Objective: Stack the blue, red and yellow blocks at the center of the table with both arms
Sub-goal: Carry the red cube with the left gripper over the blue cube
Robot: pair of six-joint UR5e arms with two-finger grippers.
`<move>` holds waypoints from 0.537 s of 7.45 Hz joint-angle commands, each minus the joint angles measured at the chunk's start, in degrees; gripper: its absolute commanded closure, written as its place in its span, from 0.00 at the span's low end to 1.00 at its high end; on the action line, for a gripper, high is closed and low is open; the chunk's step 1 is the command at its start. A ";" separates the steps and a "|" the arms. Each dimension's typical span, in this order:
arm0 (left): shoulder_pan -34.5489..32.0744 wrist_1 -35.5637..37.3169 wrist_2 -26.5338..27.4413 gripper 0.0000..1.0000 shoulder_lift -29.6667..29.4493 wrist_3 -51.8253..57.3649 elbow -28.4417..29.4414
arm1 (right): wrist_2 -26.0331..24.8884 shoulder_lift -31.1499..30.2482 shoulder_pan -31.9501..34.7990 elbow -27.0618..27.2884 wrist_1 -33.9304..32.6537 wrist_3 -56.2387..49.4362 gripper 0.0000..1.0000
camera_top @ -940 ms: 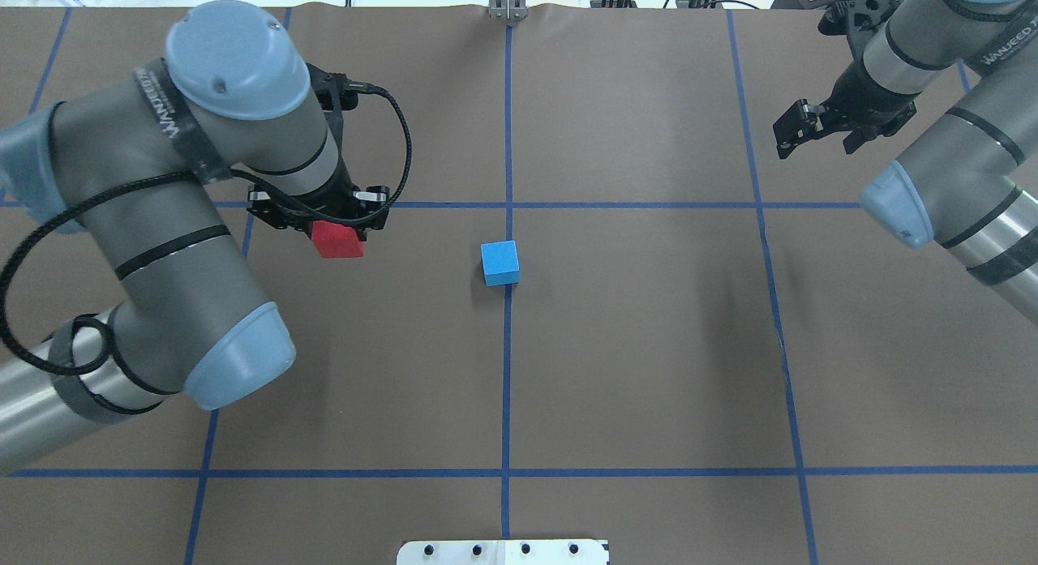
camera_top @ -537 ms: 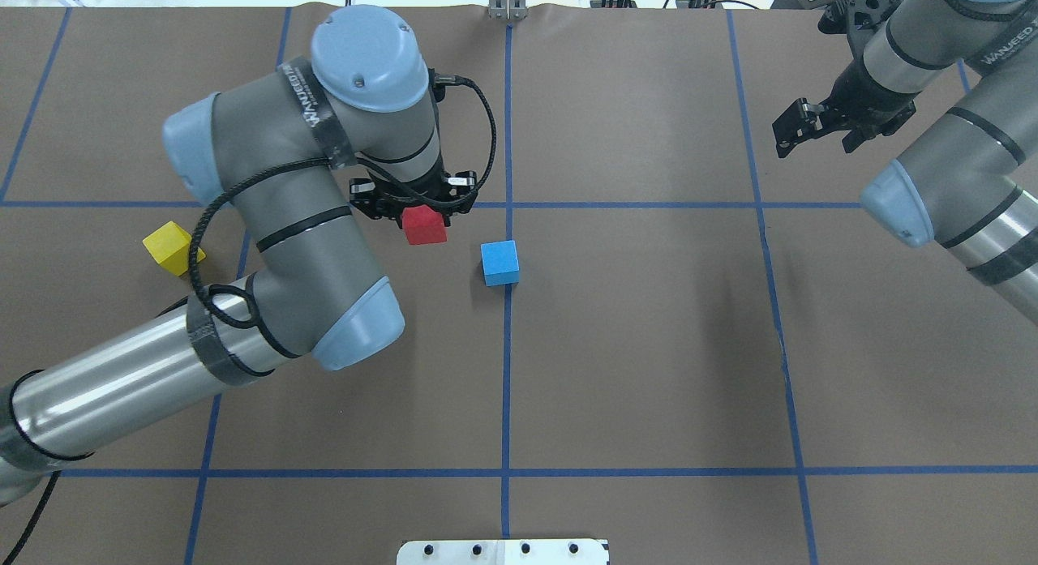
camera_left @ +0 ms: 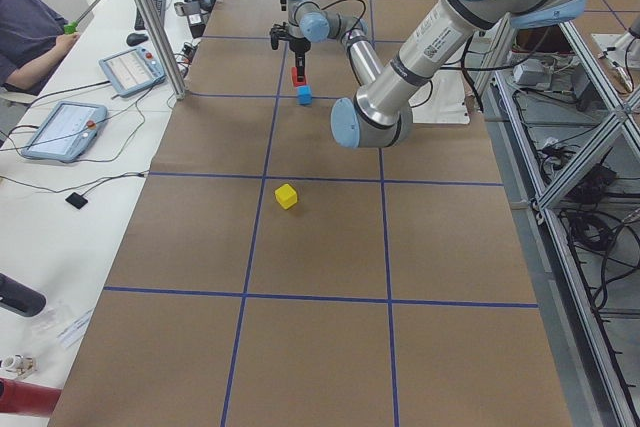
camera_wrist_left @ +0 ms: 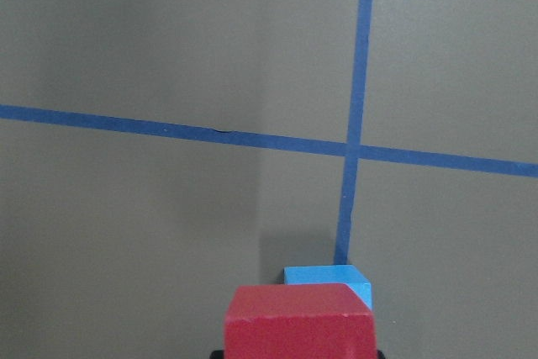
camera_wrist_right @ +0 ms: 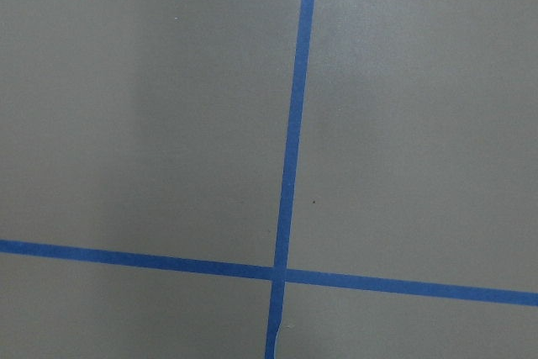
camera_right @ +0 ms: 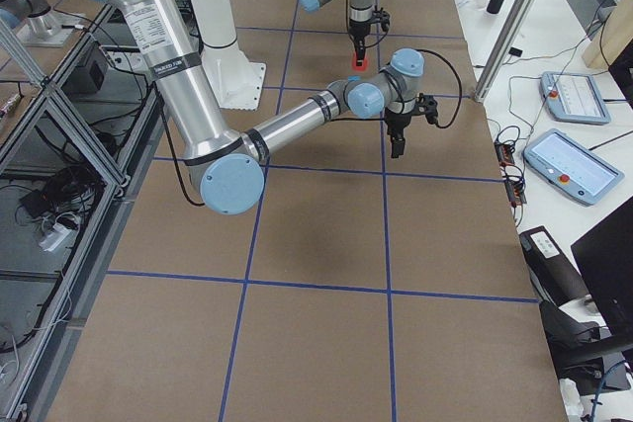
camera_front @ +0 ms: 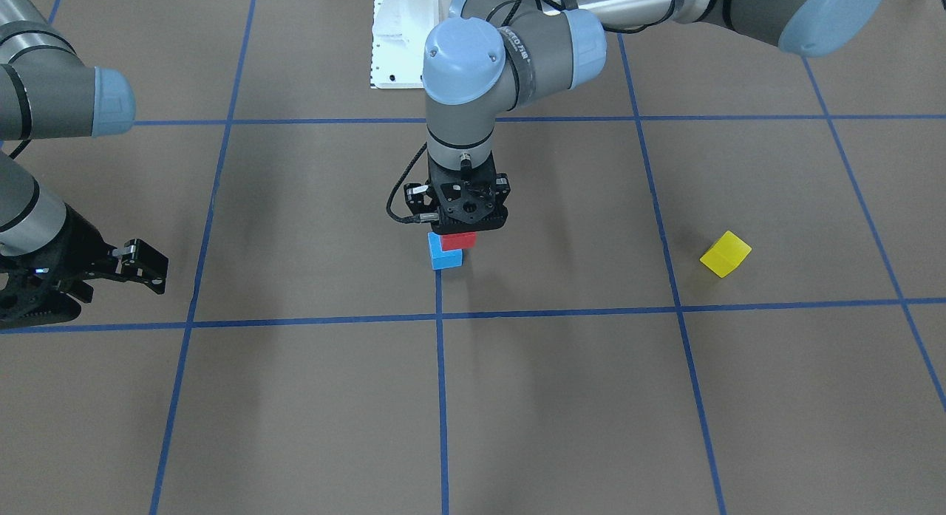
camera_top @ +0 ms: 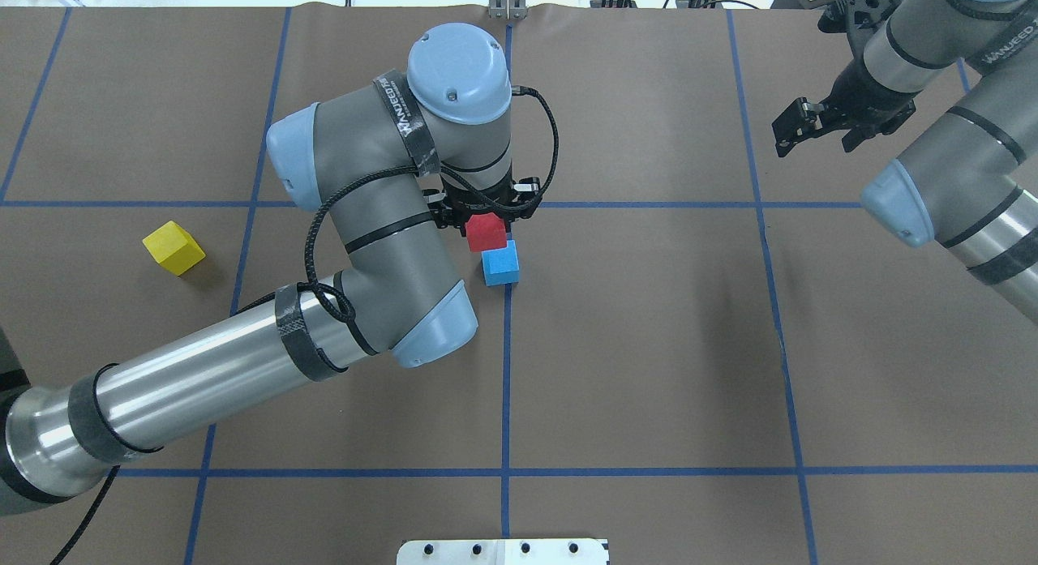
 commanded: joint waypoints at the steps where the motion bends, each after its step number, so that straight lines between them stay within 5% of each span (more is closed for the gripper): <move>1: 0.24 -0.29 0.00 1.00 -1.53 -0.09 2.71 | 0.00 0.00 0.00 -0.01 0.00 -0.01 0.00; 4: 0.68 -0.55 0.00 1.00 -1.53 0.00 4.38 | 0.00 0.00 0.00 -0.01 0.00 0.16 0.00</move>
